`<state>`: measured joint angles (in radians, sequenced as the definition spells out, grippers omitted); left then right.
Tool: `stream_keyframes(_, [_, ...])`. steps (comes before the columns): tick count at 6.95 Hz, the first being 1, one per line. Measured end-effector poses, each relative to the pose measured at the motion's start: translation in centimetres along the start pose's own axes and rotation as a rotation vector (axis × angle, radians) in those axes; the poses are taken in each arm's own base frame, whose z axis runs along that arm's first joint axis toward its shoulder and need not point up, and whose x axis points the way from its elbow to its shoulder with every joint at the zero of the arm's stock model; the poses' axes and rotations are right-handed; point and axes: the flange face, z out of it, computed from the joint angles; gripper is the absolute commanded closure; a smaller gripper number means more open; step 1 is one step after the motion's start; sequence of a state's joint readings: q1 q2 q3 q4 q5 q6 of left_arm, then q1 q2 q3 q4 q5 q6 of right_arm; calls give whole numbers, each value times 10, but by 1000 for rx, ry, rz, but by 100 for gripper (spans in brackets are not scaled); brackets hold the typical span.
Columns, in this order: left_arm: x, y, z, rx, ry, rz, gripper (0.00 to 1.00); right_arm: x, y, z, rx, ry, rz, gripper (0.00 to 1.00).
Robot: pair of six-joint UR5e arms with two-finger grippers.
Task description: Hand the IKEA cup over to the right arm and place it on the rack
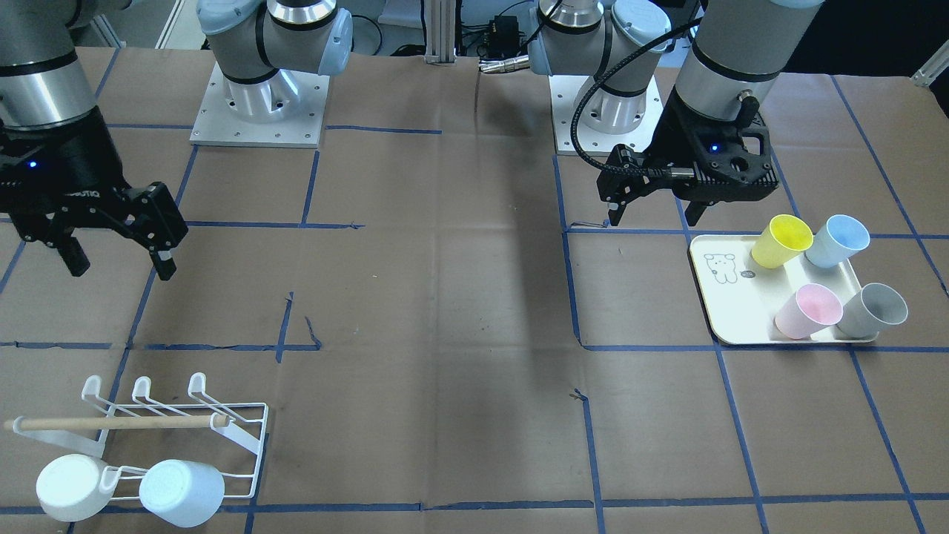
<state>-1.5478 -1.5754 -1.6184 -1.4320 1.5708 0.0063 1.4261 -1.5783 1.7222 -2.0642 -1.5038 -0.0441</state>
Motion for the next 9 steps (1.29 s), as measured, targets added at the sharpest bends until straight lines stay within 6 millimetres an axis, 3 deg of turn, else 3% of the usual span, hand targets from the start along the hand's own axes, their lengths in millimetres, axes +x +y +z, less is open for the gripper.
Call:
stream_keyframes(4, [0, -1, 0, 2, 1, 0, 1, -38, 18, -47, -248, 53, 36, 0])
stream_keyframes(6, [0, 1, 1, -6, -1, 0, 1, -63, 25, -52, -278, 72, -20, 0])
stream_keyframes(9, [0, 4, 1, -27, -3, 0, 1, -79, 31, -51, -292, 35, -10, 0])
